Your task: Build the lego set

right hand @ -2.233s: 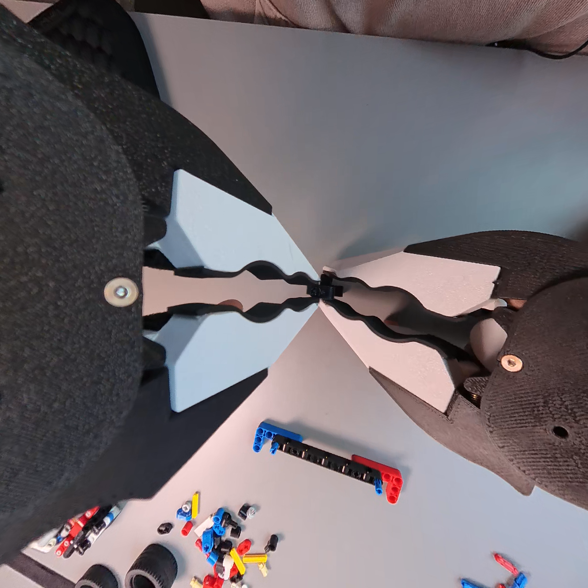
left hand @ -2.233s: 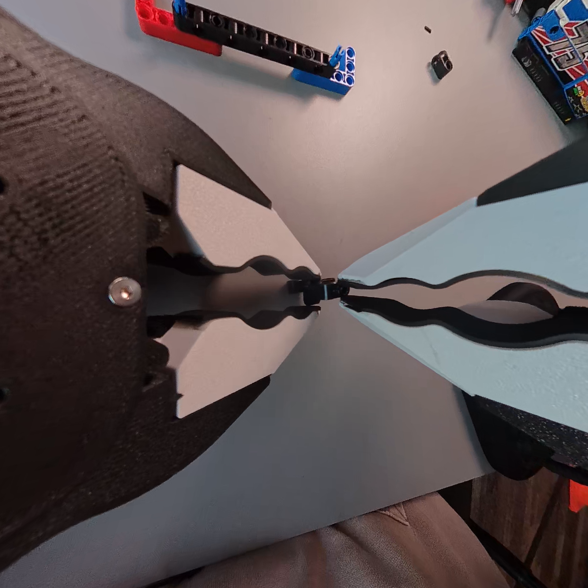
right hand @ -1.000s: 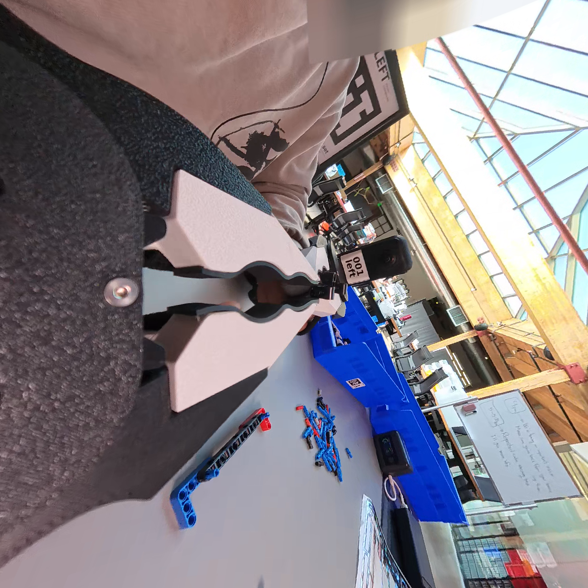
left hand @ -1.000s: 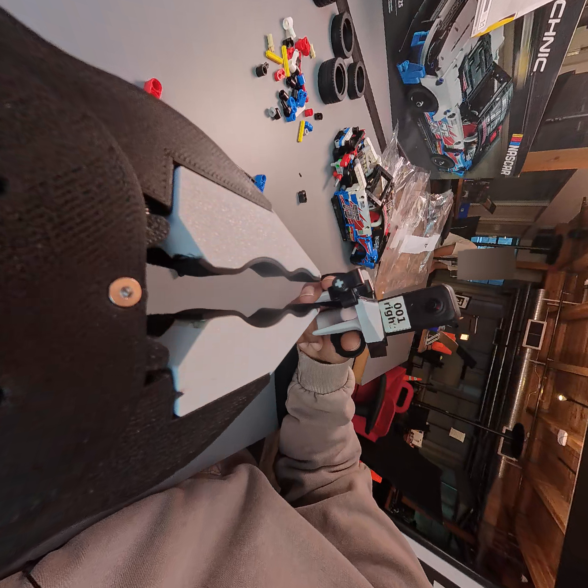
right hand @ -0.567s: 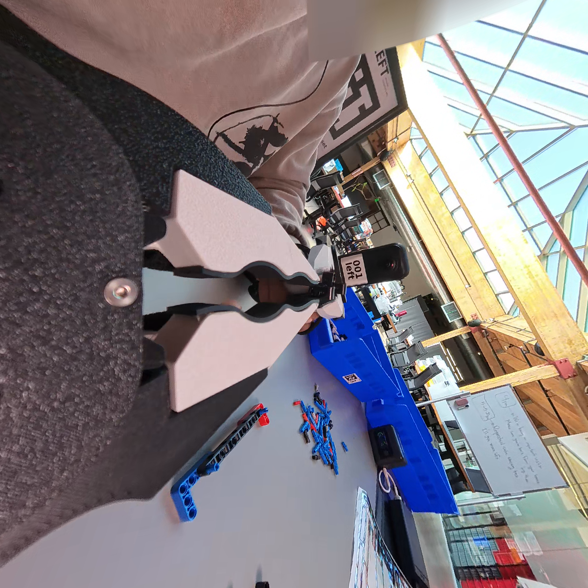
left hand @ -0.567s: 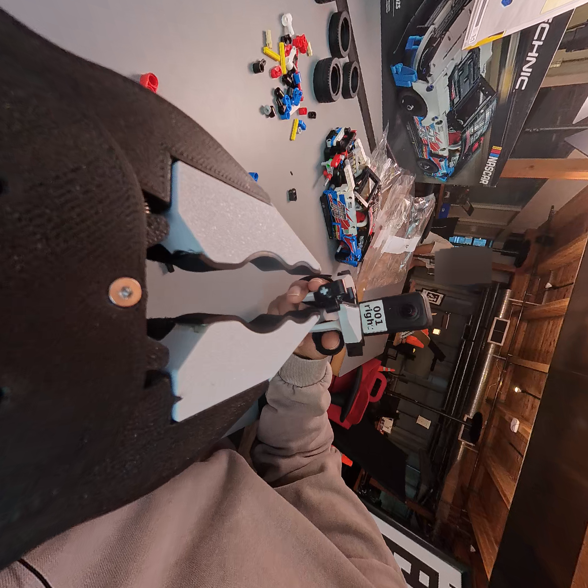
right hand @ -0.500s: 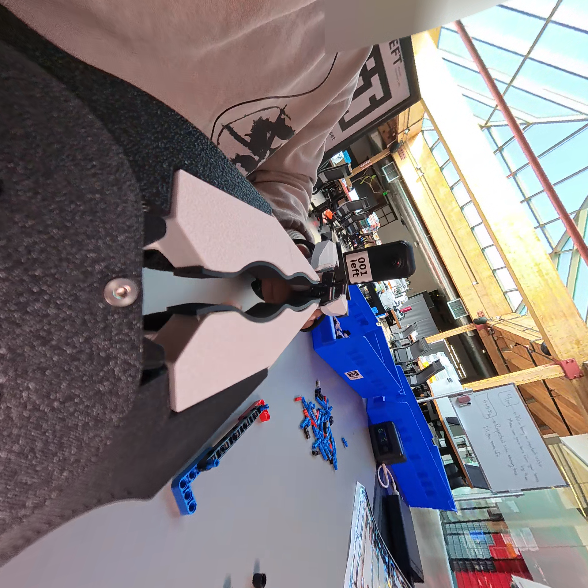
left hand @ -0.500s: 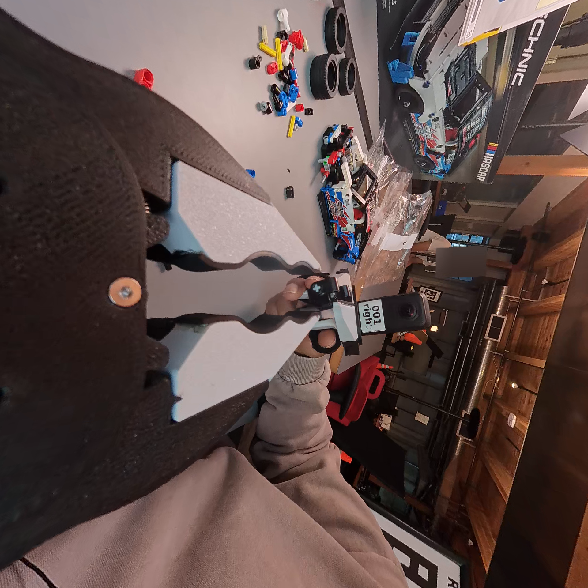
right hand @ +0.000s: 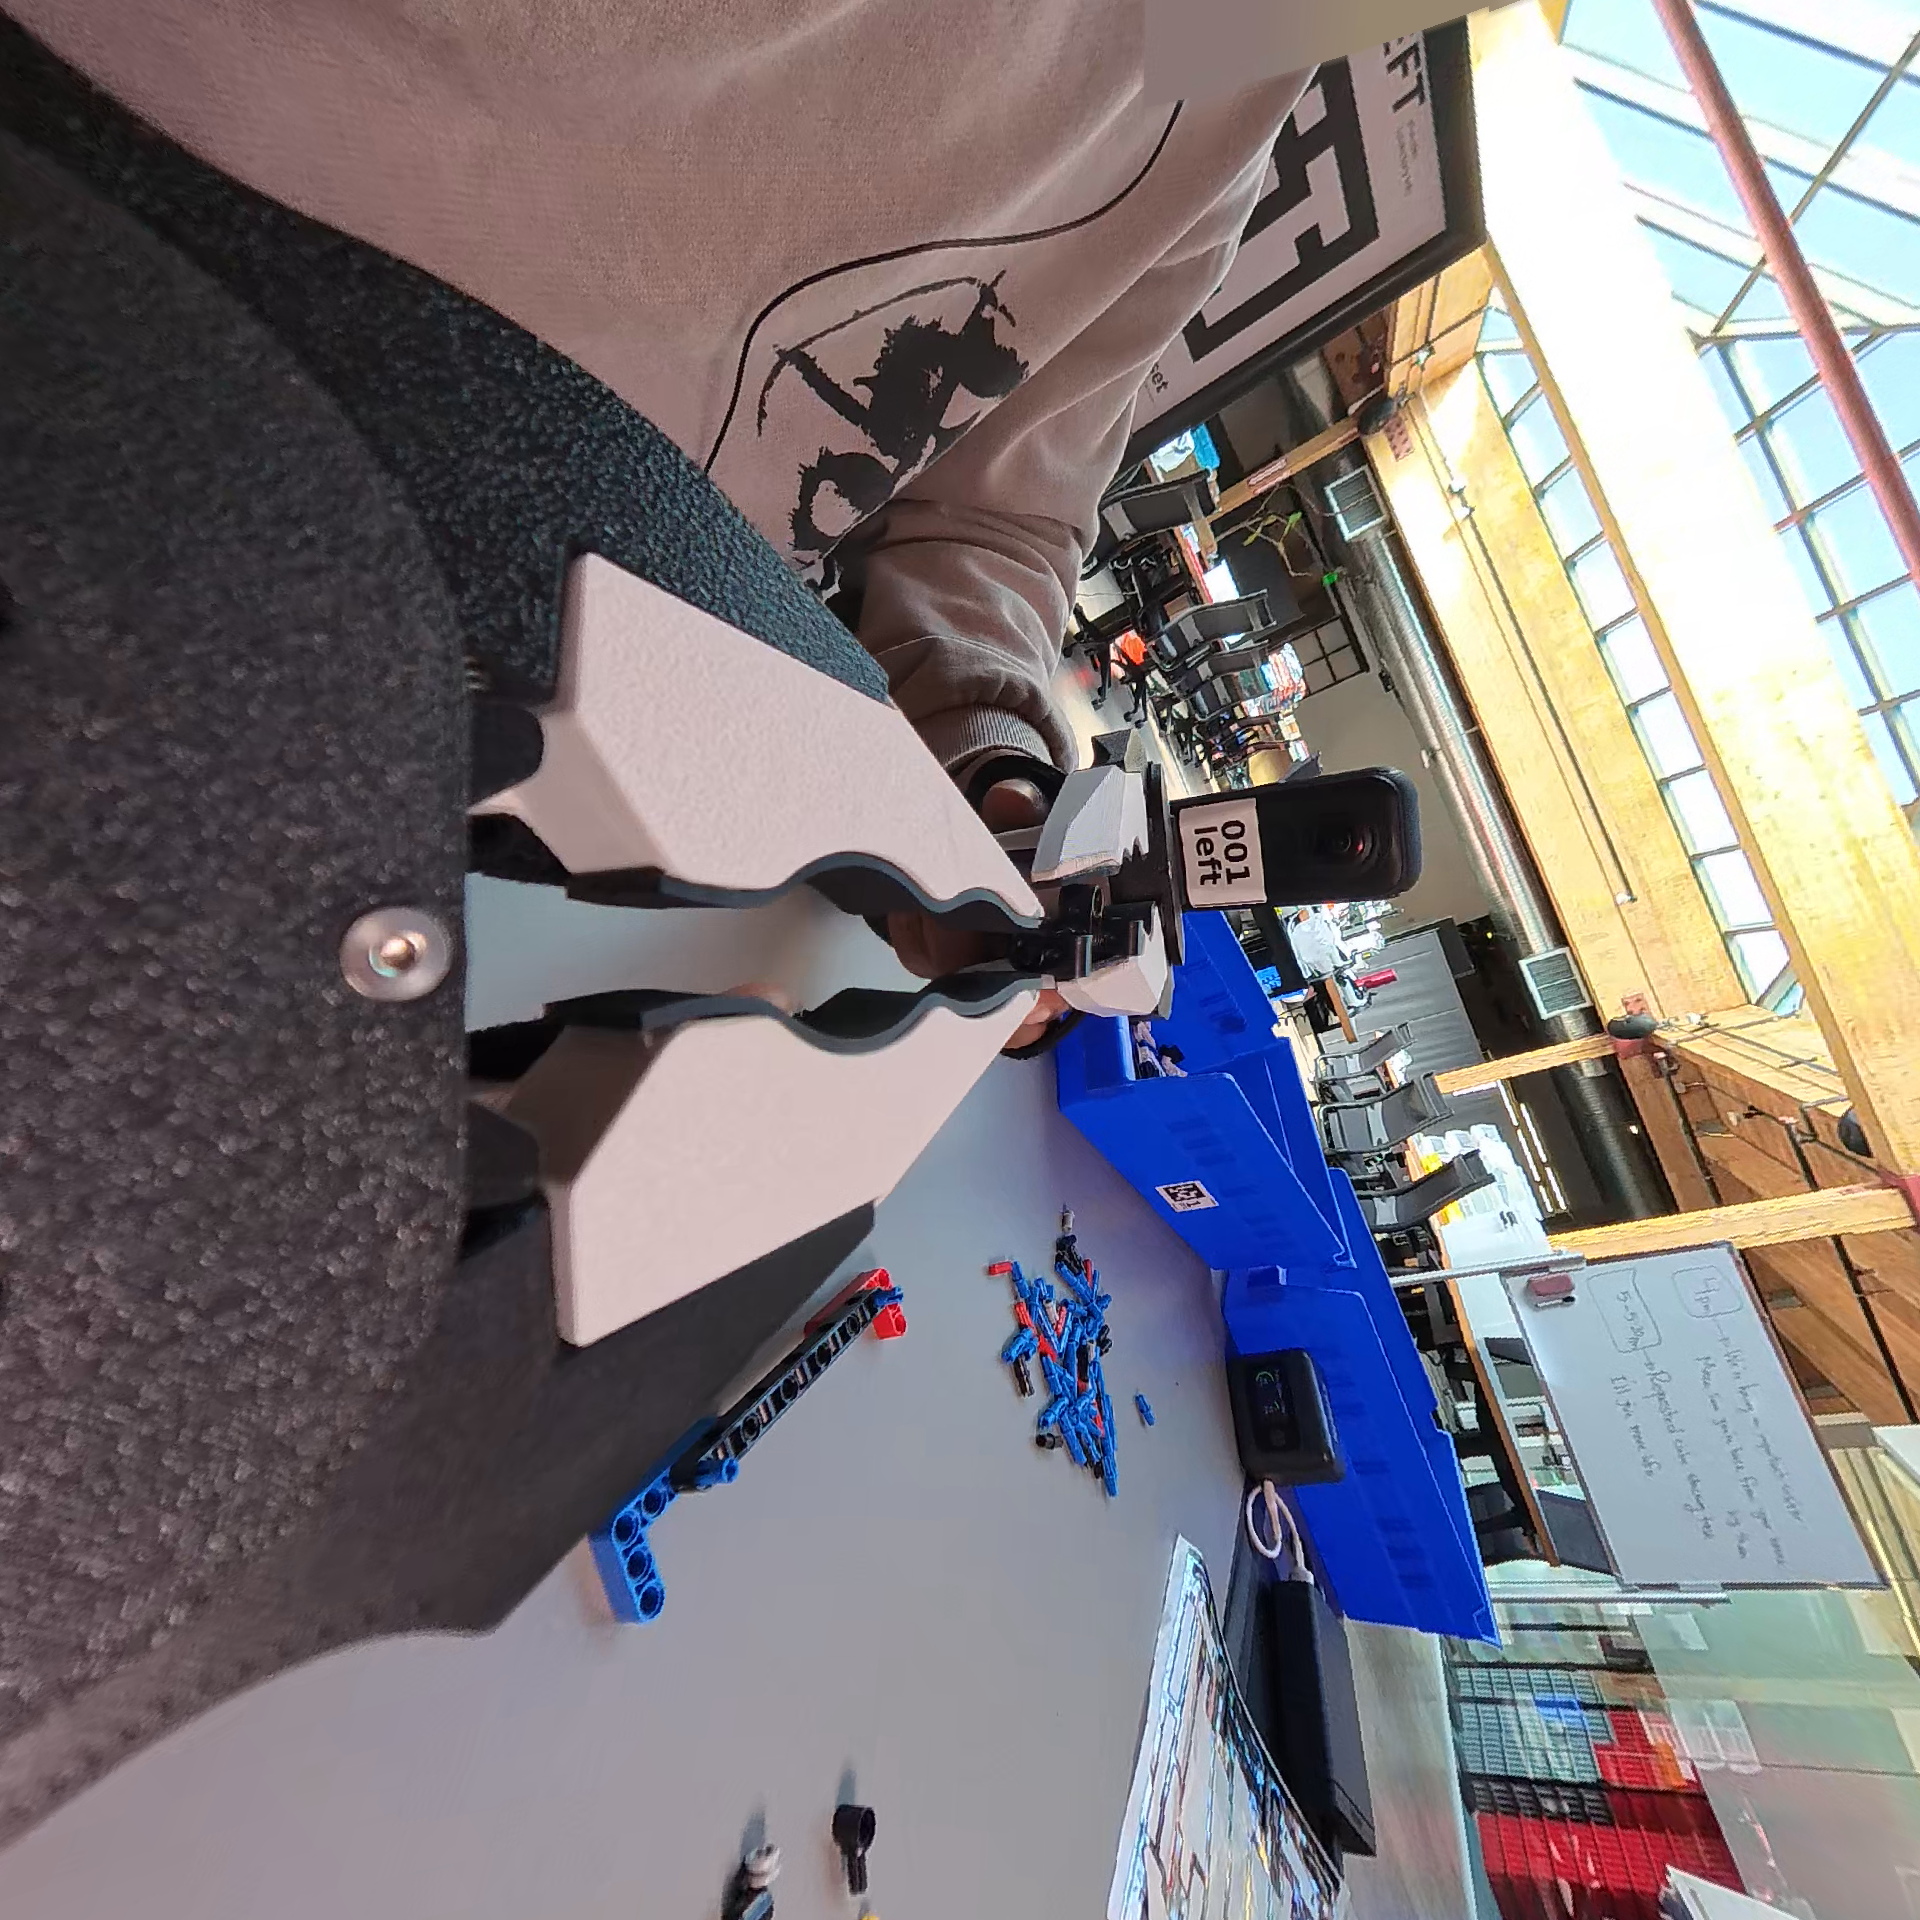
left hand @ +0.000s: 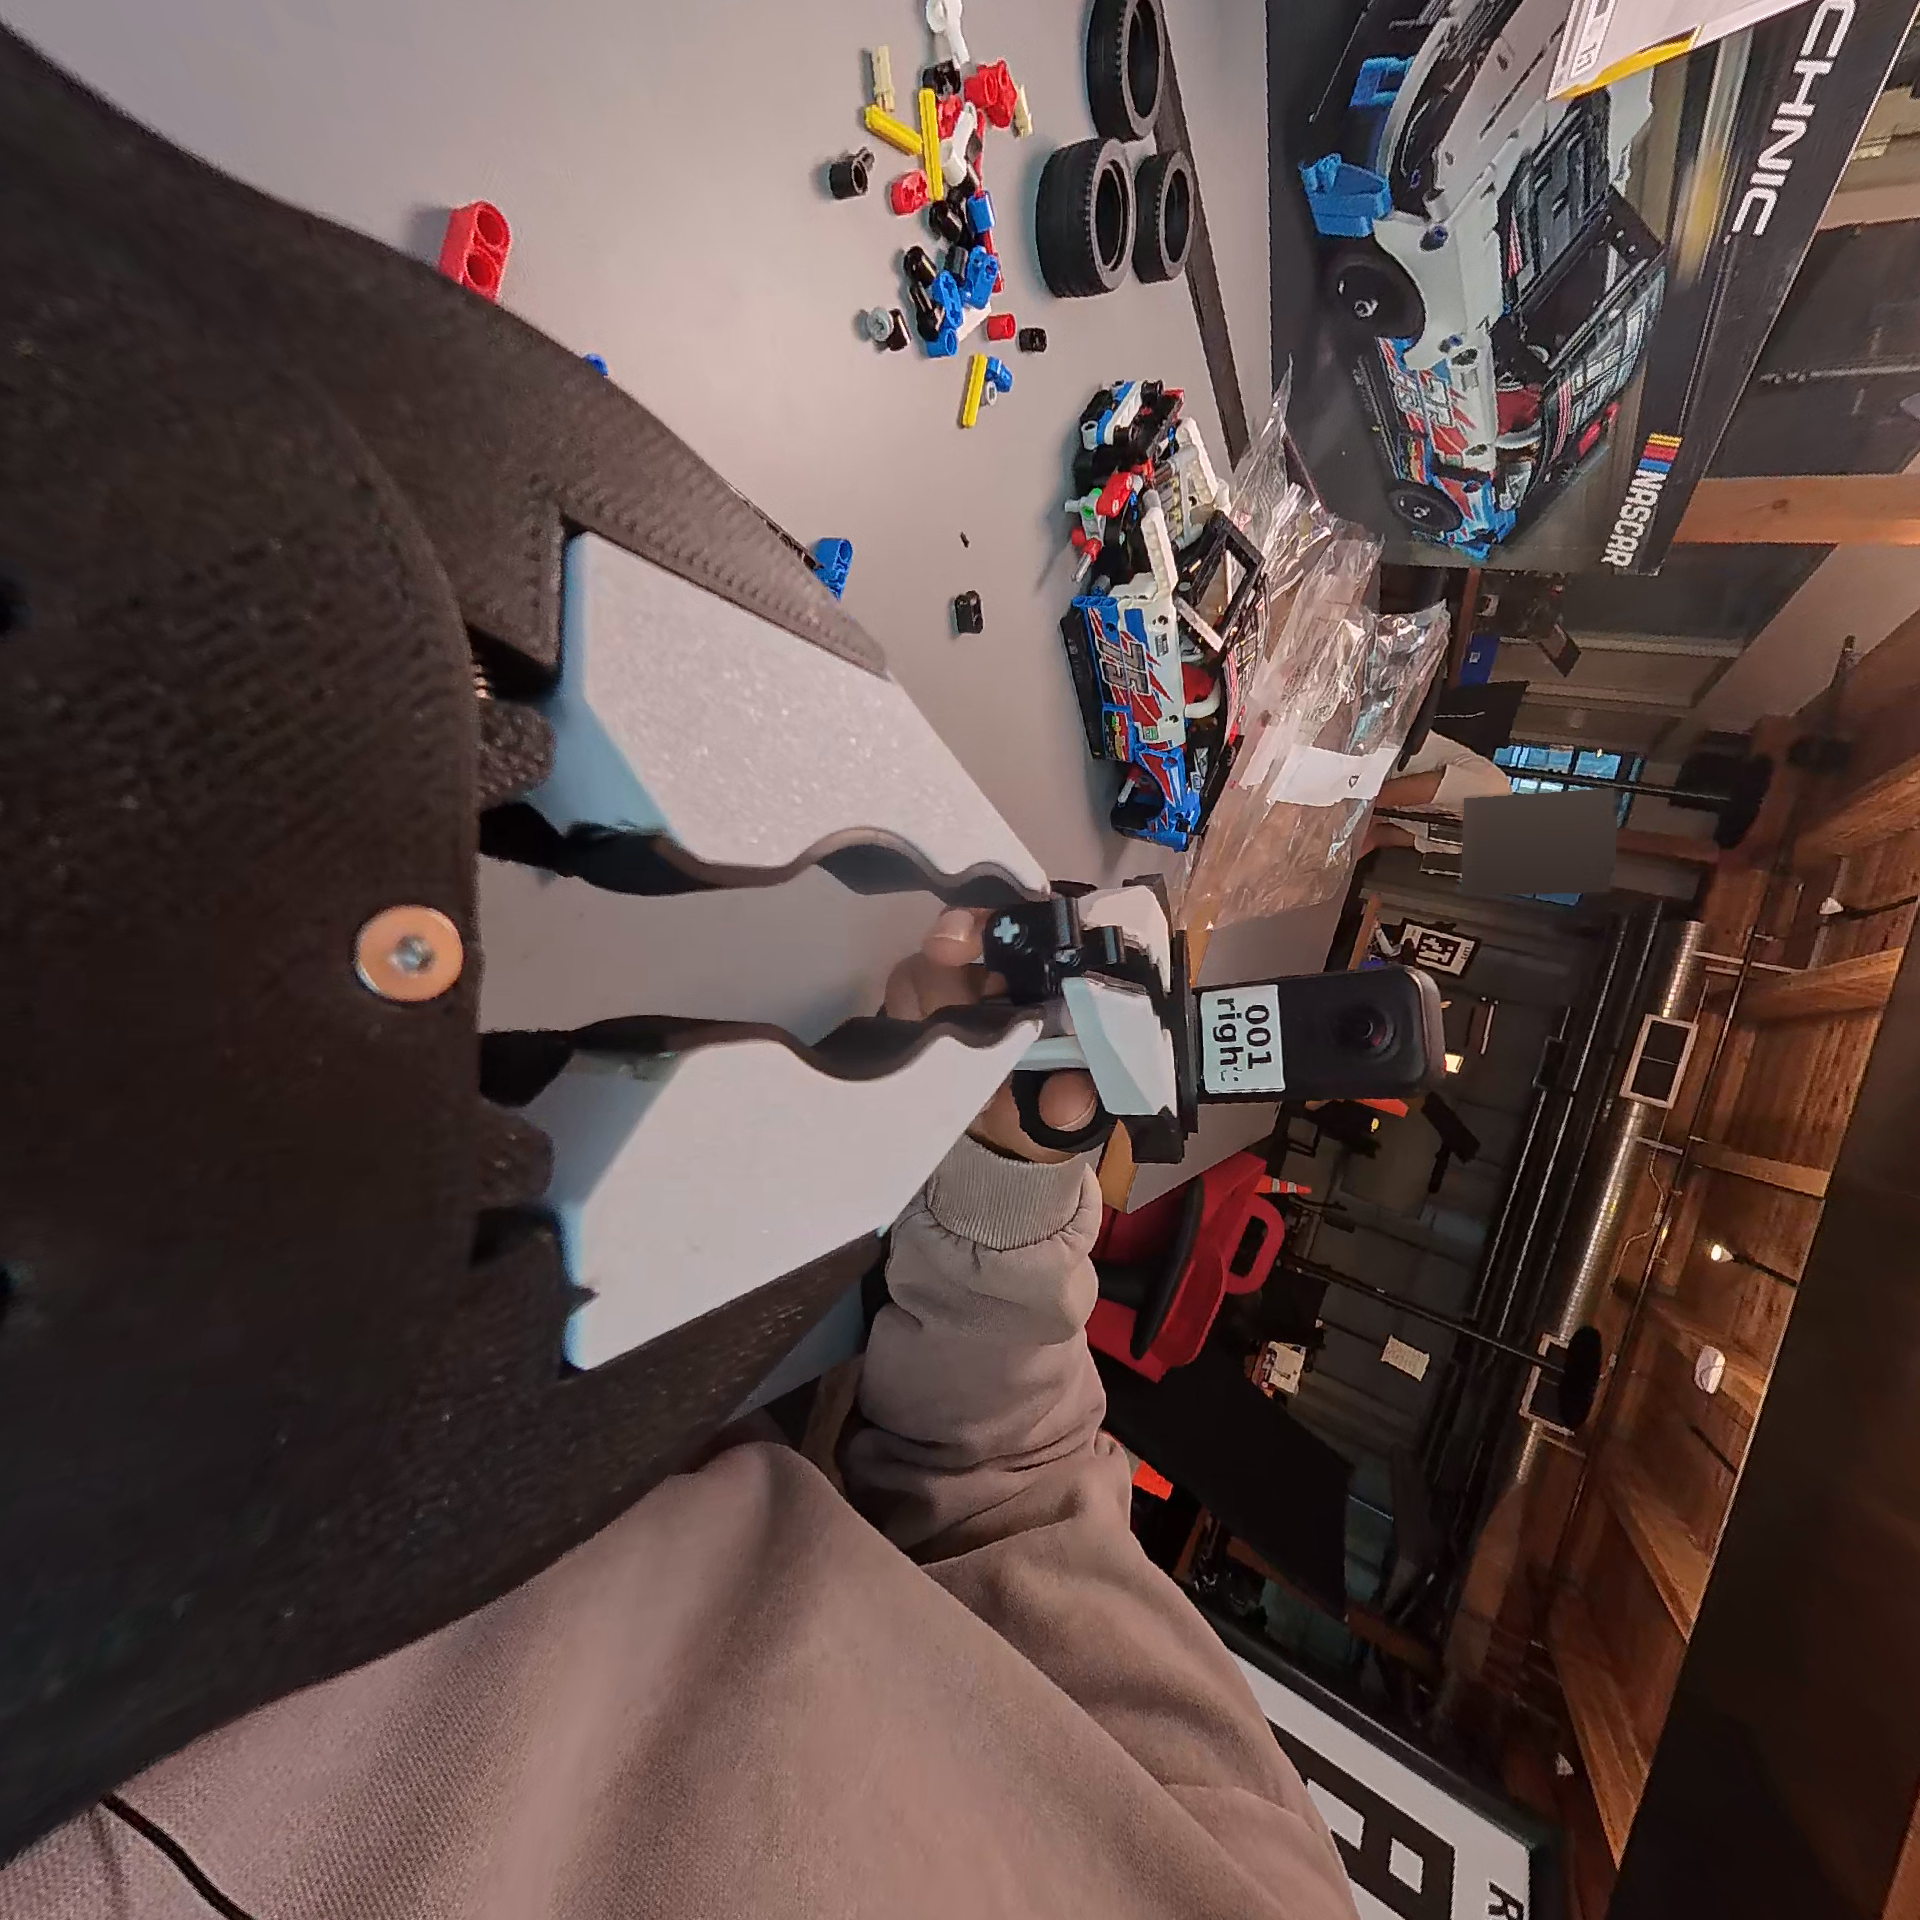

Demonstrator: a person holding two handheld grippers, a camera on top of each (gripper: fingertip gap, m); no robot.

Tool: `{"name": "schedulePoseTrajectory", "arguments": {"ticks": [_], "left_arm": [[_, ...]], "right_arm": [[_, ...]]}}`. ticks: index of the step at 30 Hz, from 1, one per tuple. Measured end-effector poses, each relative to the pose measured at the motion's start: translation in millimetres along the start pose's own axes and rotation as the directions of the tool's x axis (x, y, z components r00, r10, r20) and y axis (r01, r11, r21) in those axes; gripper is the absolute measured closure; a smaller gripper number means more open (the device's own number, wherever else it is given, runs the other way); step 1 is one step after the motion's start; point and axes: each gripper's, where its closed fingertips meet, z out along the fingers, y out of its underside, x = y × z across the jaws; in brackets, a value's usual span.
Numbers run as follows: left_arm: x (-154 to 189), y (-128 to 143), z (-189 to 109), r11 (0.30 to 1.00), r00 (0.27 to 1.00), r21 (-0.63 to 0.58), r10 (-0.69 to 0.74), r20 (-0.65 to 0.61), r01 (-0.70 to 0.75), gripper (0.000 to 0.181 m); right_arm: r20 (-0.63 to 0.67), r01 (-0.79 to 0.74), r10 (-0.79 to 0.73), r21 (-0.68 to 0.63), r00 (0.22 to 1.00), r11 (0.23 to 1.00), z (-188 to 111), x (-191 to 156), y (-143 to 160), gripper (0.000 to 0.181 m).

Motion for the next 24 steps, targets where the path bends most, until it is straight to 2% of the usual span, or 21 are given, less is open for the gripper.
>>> {"name": "schedulePoseTrajectory", "arguments": {"ticks": [5, 9, 10, 12, 18, 21, 24], "left_arm": [[3, 2, 1, 1.0, 1.0, -0.019, 0.016, -0.011, -0.016, 0.165], [7, 3, 3, 1.0, 0.999, -0.02, 0.001, -0.04, -0.002, 0.166], [8, 4, 3, 1.0, 0.999, -0.022, 0.002, -0.045, -0.003, 0.166], [9, 6, 3, 0.999, 0.999, -0.033, -0.002, -0.05, 0.0, 0.165], [11, 13, 4, 0.996, 0.996, -0.081, -0.043, -0.078, 0.036, 0.156], [12, 20, 6, 0.993, 0.997, -0.118, -0.028, -0.072, 0.019, 0.165], [13, 23, 7, 0.99, 0.997, -0.138, -0.01, -0.073, 0.0, 0.165]], "right_arm": [[-0.012, 0.048, -0.049, -0.038, 0.999, 0.998, 1, -1, 2, 0.162], [-0.011, 0.11, -0.112, -0.109, 0.994, 0.988, 4, -4, 10, 0.164], [-0.012, 0.127, -0.13, -0.125, 0.991, 0.984, 5, -5, 12, 0.174], [-0.008, 0.151, -0.153, -0.098, 0.988, 0.984, 4, -8, 7, 0.175], [-0.001, 0.178, -0.181, -0.156, 0.984, 0.972, 5, -10, 17, 0.176], [0.005, 0.2, -0.203, -0.175, 0.979, 0.964, 7, -13, 21, 0.176], [0.002, 0.227, -0.231, -0.194, 0.973, 0.954, 7, -13, 24, 0.176]]}}
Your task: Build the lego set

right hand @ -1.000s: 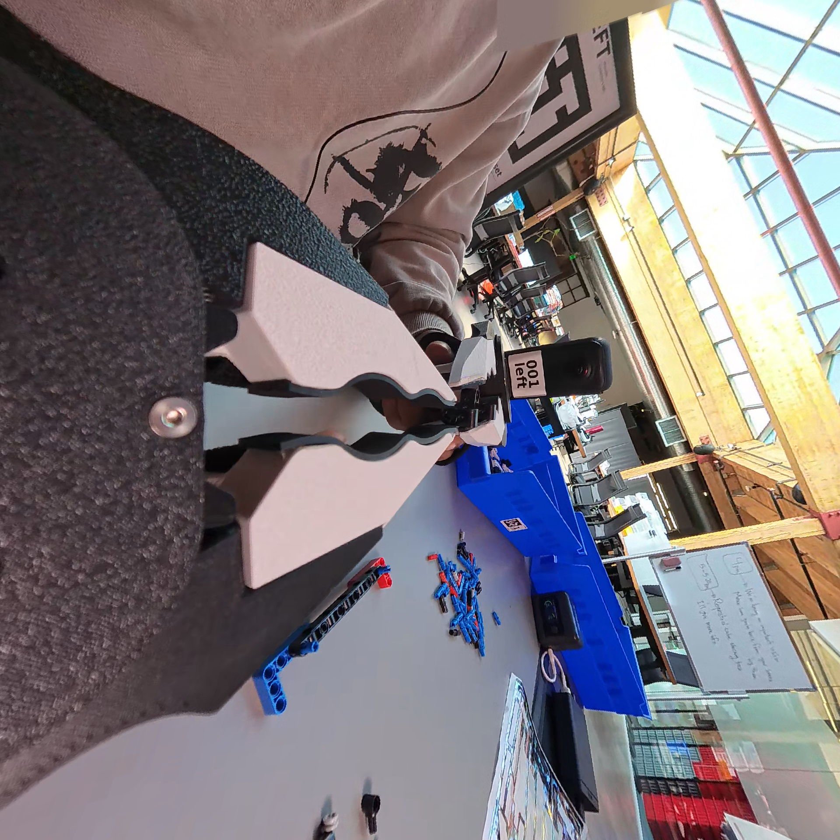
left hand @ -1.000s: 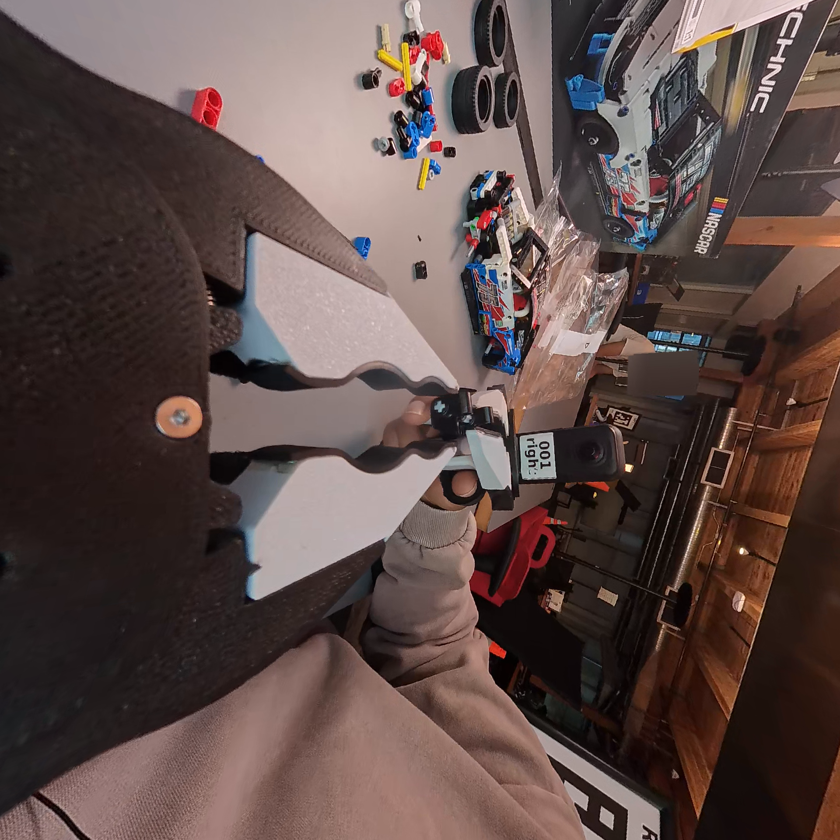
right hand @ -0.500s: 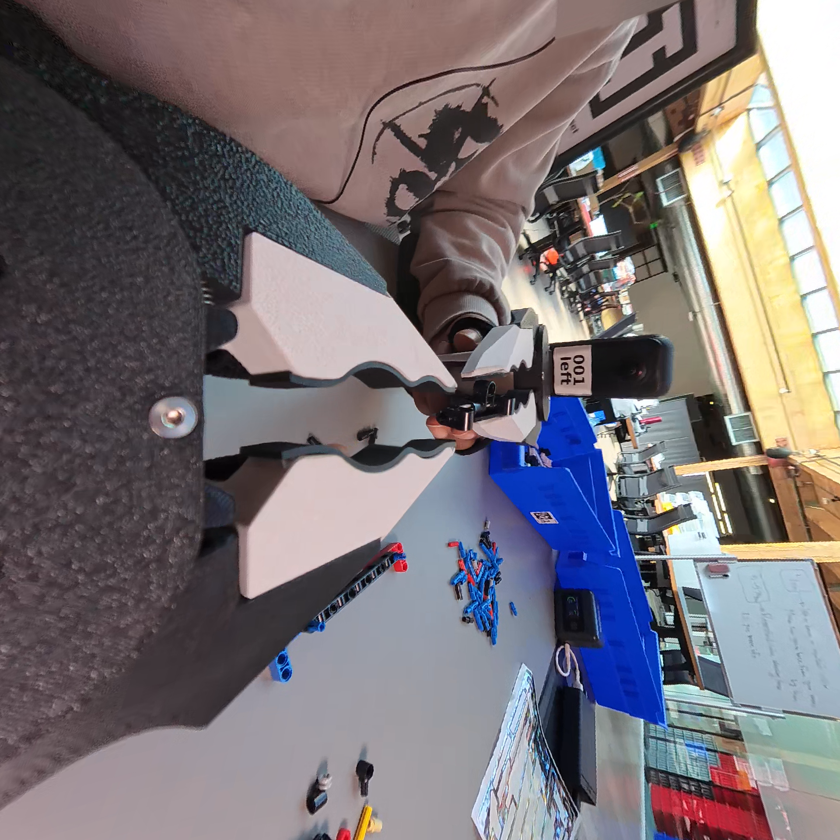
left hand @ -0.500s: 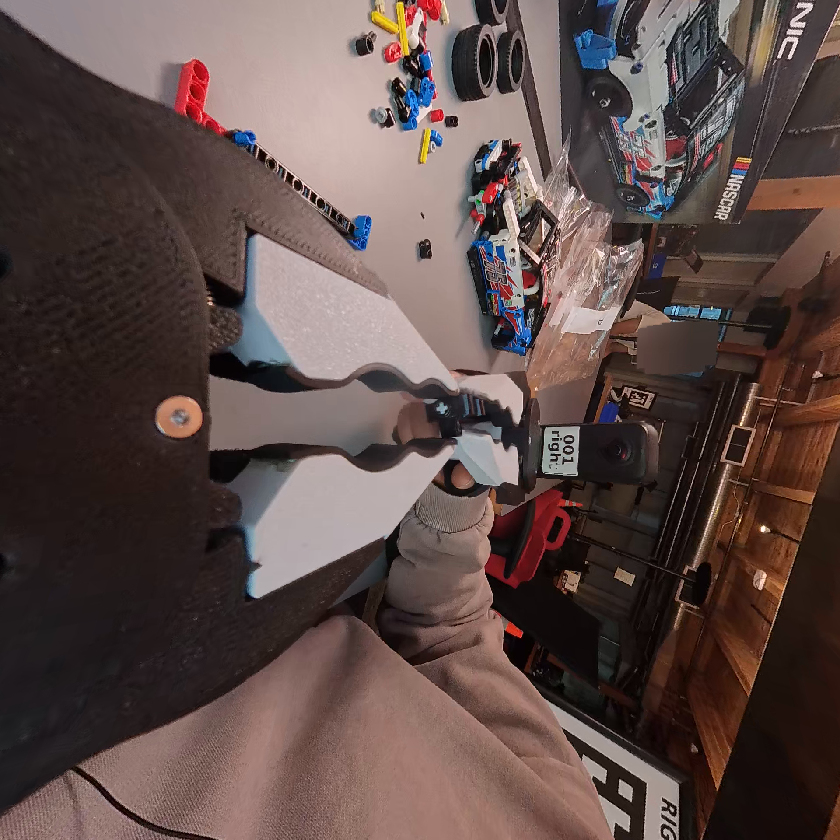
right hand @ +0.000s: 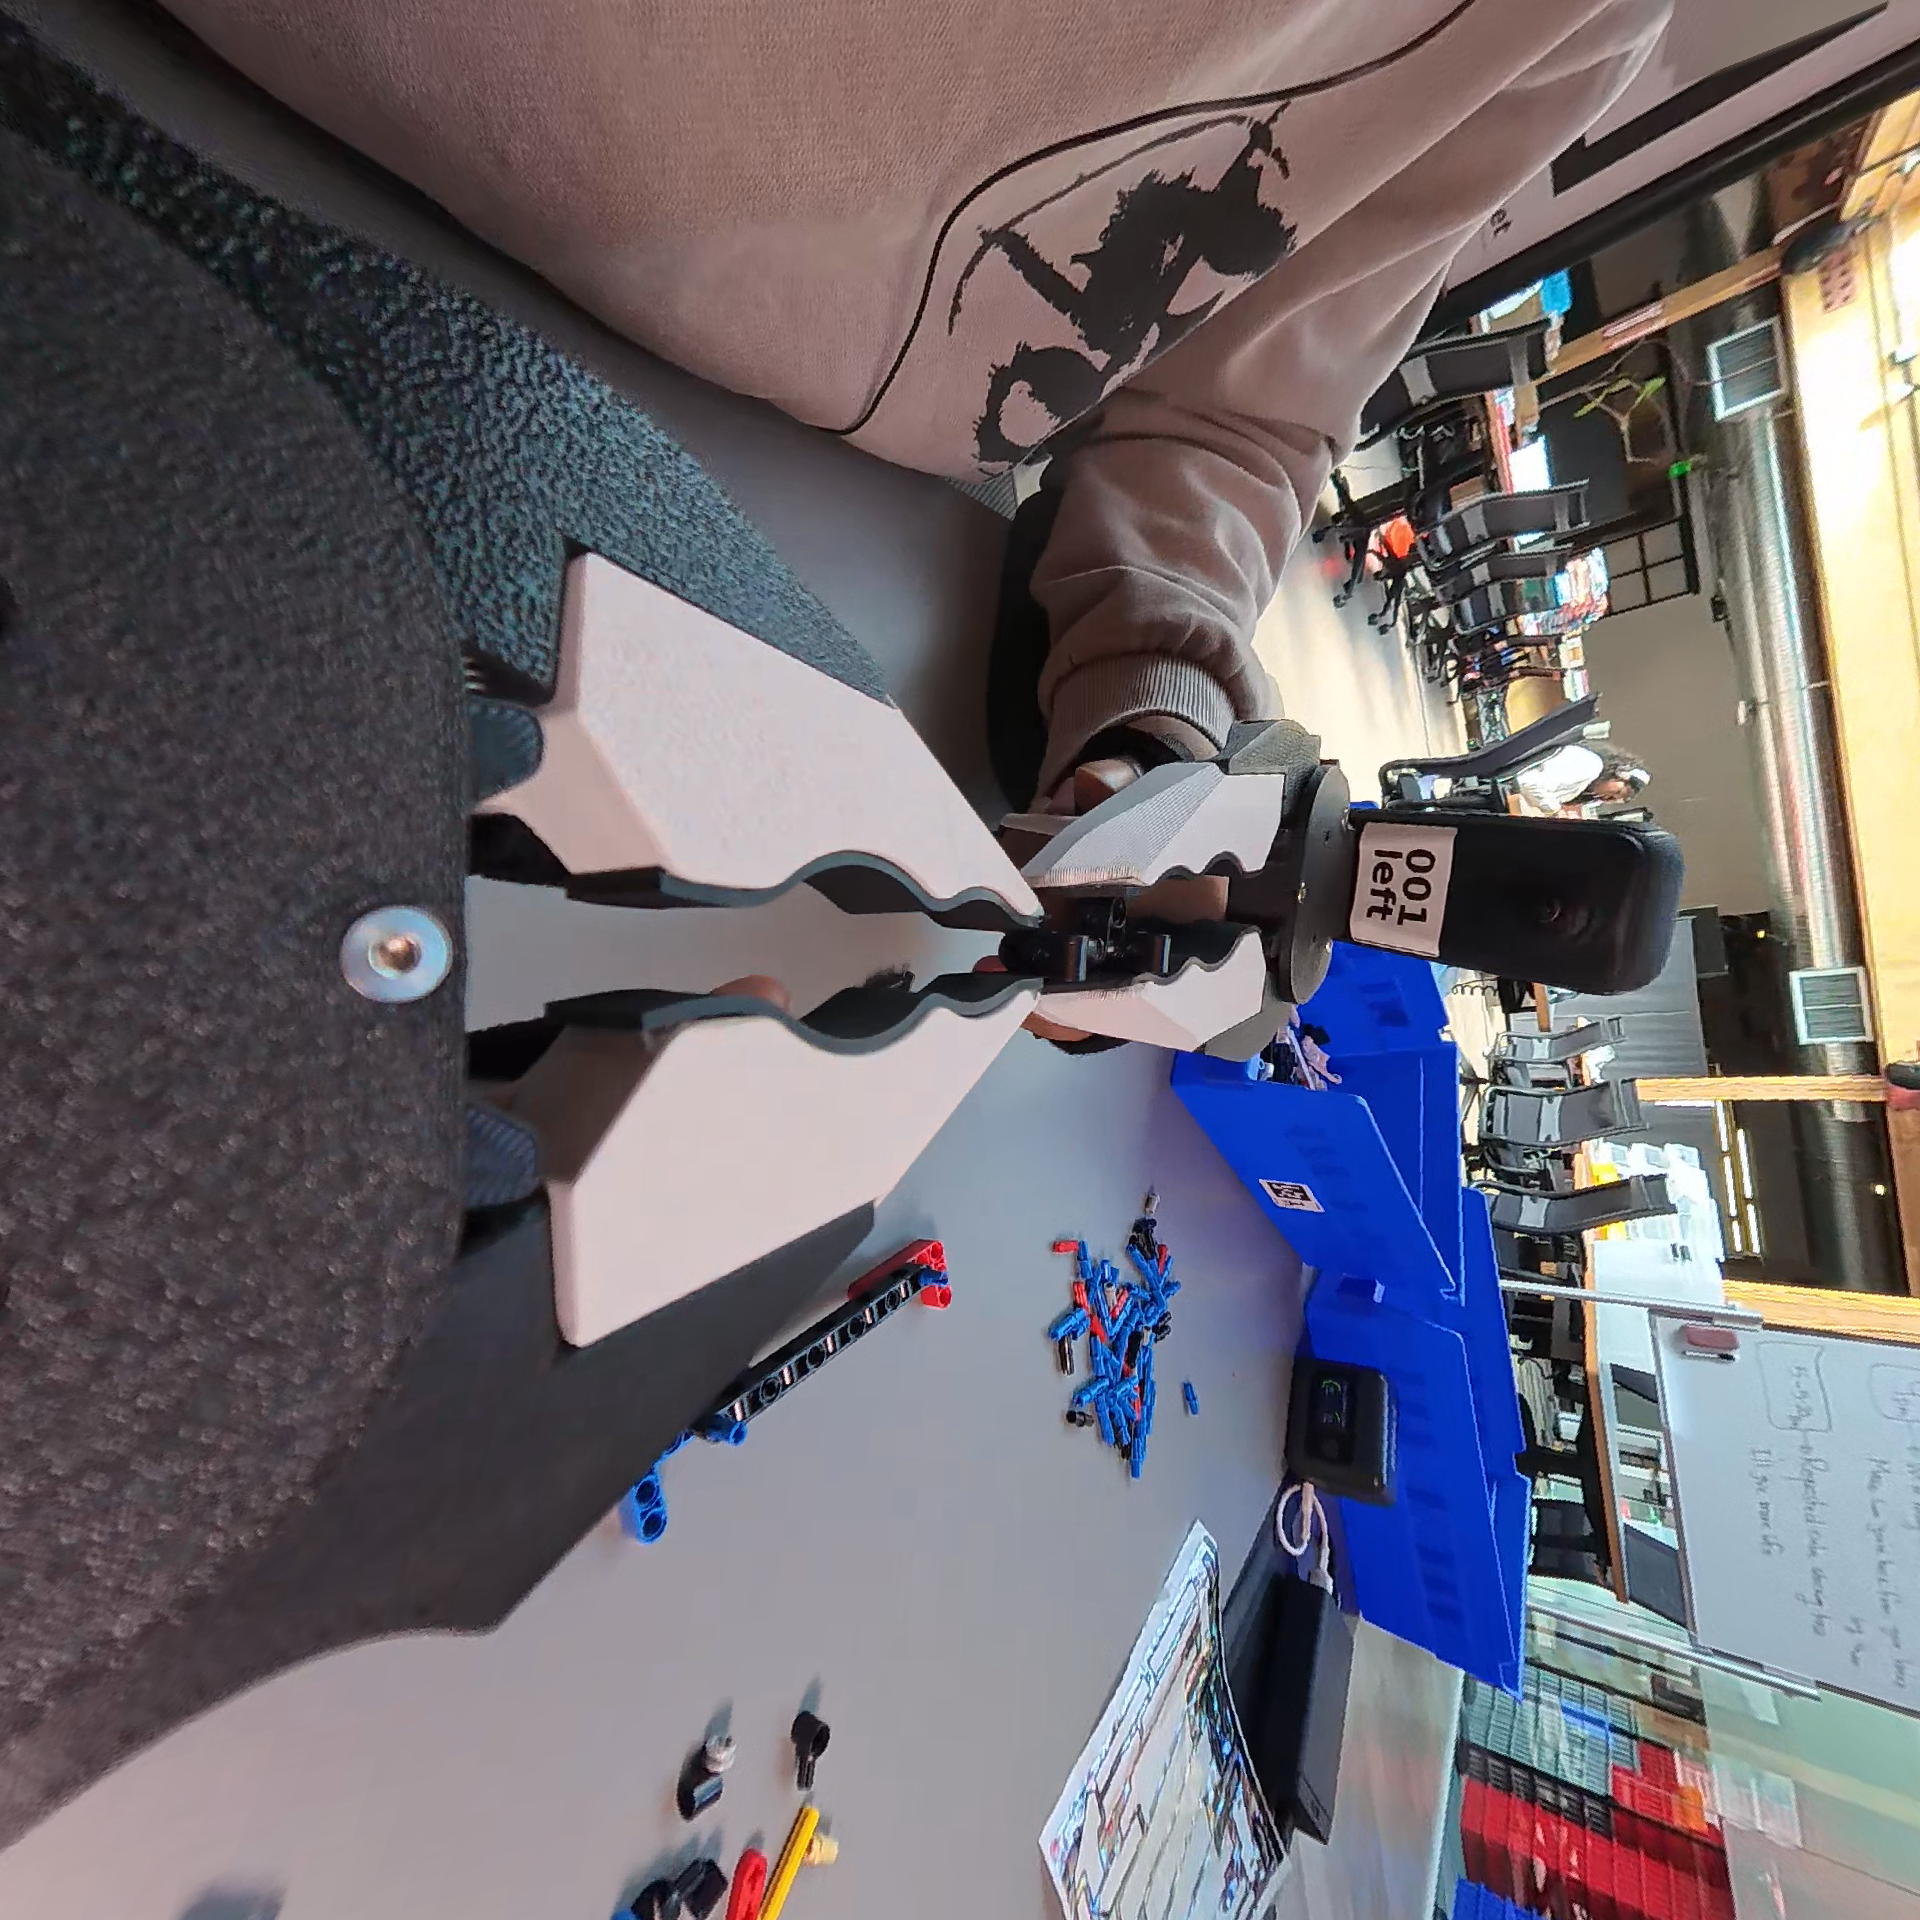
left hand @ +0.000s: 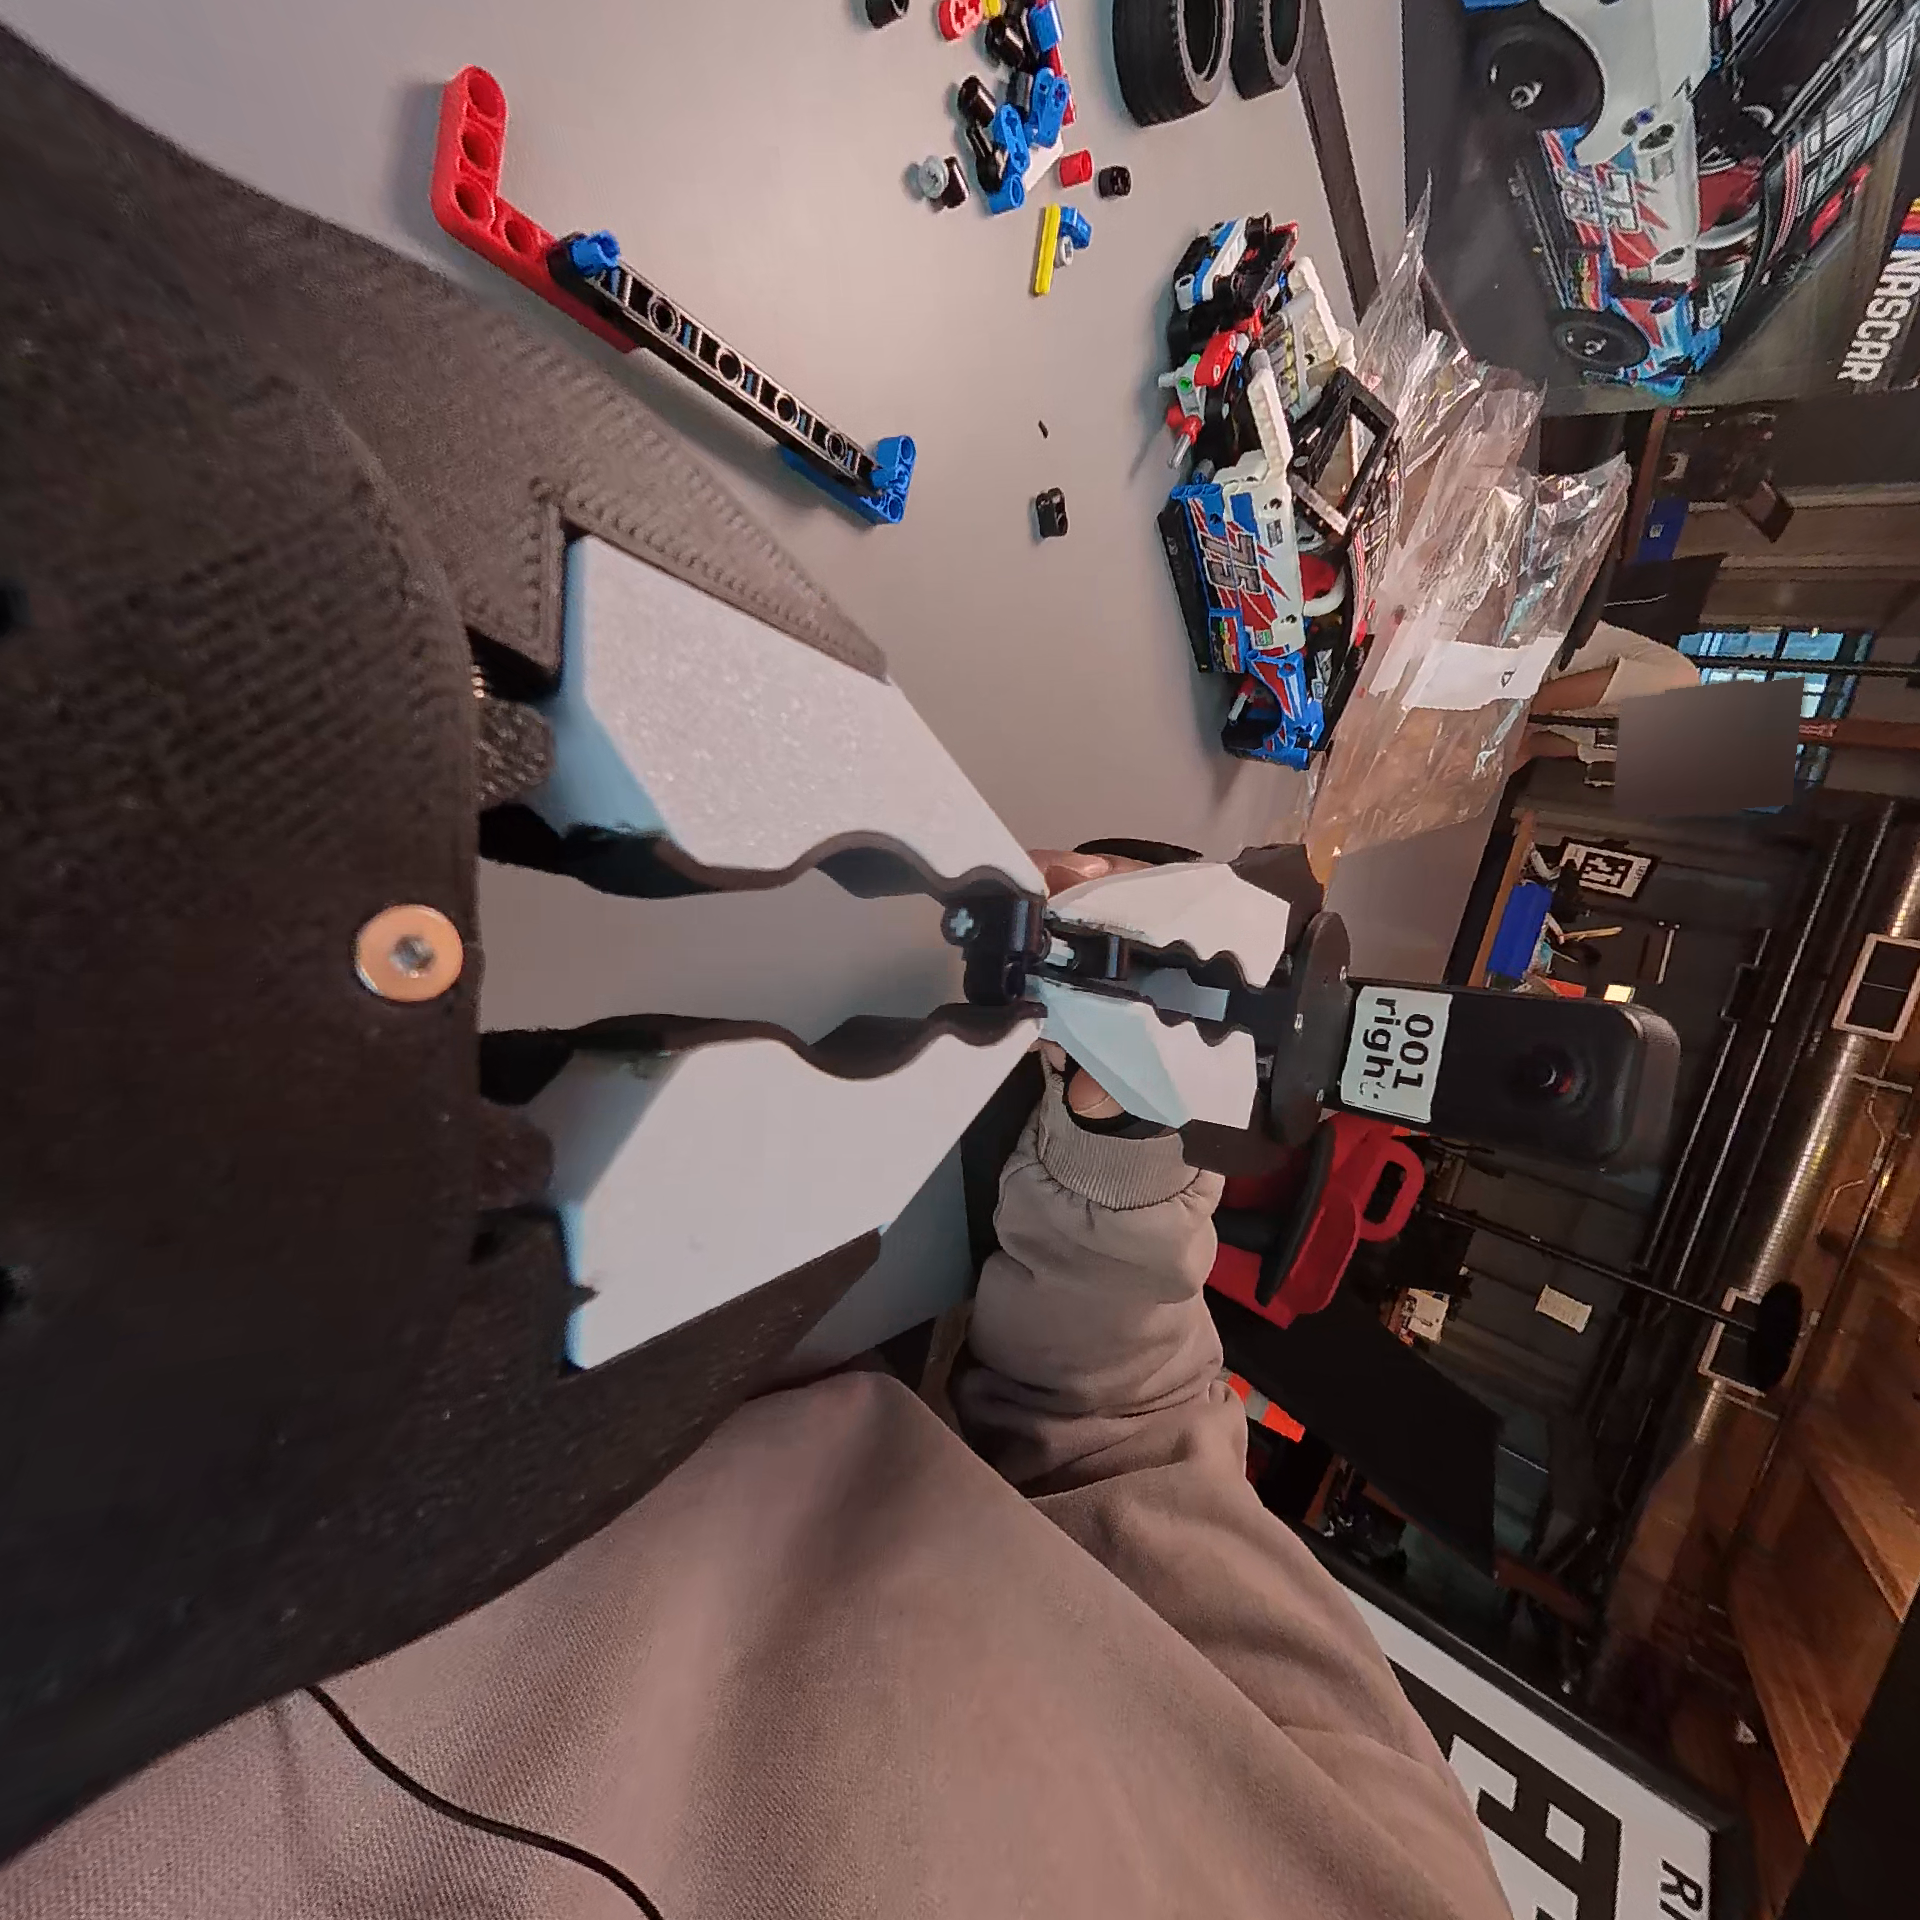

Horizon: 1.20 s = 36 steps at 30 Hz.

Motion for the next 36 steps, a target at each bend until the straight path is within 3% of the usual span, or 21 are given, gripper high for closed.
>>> {"name": "schedulePoseTrajectory", "arguments": {"ticks": [5, 12, 16, 18, 20, 23, 29, 32, 36], "left_arm": [[4, 4, 2, 1.0, 1.0, -0.023, 0.01, -0.018, -0.01, 0.166], [8, 3, 3, 0.999, 0.999, -0.03, 0.023, -0.025, -0.023, 0.166], [7, -10, -2, 0.999, 1.0, 0.041, -0.007, -0.018, 0.008, 0.165], [-4, -27, -22, 0.987, 0.997, 0.136, -0.081, -0.009, 0.082, 0.166], [-13, -28, -33, 0.989, 0.997, 0.134, -0.075, 0.03, 0.07, 0.166], [-12, -30, -27, 0.97, 0.983, 0.16, -0.181, -0.035, 0.185, 0.167], [-3, -20, -11, 0.917, 0.92, 0.12, -0.361, -0.152, 0.379, 0.166], [2, -13, -7, 0.896, 0.889, 0.072, -0.421, -0.181, 0.439, 0.166], [7, -6, -2, 0.881, 0.865, 0.027, -0.459, -0.202, 0.473, 0.166]], "right_arm": [[0.017, -0.011, 0.011, 0.005, 1.0, 1.0, -2, -3, -1, 0.168], [0.041, 0.015, -0.014, -0.002, 0.999, 1.0, -4, -8, -3, 0.176], [0.038, 0.027, -0.028, 0.038, 0.999, 0.999, -9, -6, -11, 0.176], [0.003, -0.023, 0.023, 0.098, 1.0, 0.995, -31, 9, -22, 0.176], [-0.04, 0.04, -0.037, 0.072, 0.999, 0.997, -43, 12, -22, 0.176], [-0.09, 0.143, -0.138, 0.051, 0.986, 0.988, -32, 10, -17, 0.176], [-0.155, 0.495, -0.495, -0.037, 0.855, 0.868, -16, -1, -17, 0.176], [-0.157, 0.562, -0.565, -0.067, 0.81, 0.825, -15, -4, -14, 0.176], [-0.148, 0.57, -0.573, -0.064, 0.806, 0.819, -15, -6, -12, 0.176]]}}
